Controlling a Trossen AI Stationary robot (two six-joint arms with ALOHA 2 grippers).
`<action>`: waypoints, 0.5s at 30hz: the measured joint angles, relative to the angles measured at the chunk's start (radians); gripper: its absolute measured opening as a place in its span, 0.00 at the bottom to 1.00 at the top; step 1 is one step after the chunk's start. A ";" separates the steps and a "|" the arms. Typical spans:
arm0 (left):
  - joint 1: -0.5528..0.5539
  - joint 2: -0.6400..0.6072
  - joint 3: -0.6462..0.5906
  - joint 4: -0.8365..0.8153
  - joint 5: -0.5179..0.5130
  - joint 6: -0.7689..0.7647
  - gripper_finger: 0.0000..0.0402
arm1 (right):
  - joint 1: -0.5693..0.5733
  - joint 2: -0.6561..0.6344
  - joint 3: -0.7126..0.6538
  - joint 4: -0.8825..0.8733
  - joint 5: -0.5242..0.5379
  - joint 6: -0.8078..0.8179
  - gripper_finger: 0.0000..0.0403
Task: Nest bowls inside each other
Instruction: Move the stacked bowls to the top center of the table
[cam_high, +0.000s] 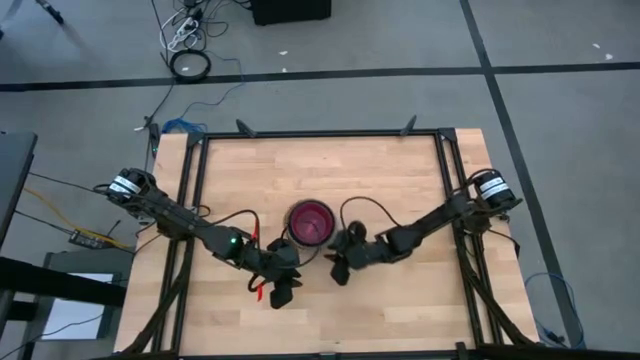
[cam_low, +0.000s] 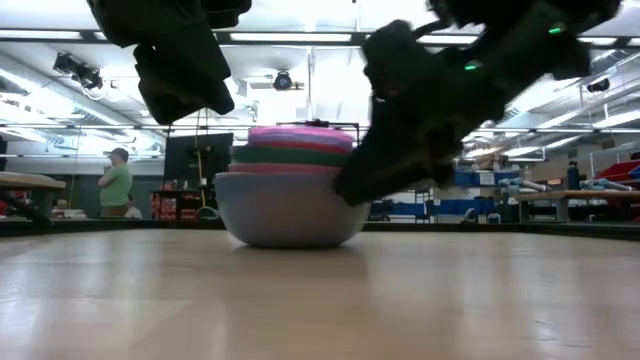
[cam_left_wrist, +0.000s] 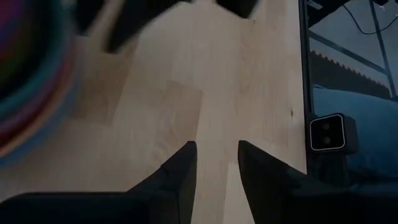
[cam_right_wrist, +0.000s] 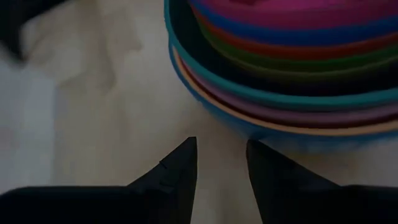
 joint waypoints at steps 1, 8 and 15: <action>0.000 0.000 0.000 0.000 0.000 0.002 0.32 | -0.018 0.002 0.008 0.003 0.006 -0.010 0.32; 0.000 0.000 0.000 0.000 0.000 0.002 0.32 | -0.145 0.003 0.055 0.019 -0.011 -0.113 0.32; 0.000 -0.003 0.005 -0.008 0.000 -0.003 0.32 | -0.148 -0.025 0.081 0.028 -0.124 -0.207 0.29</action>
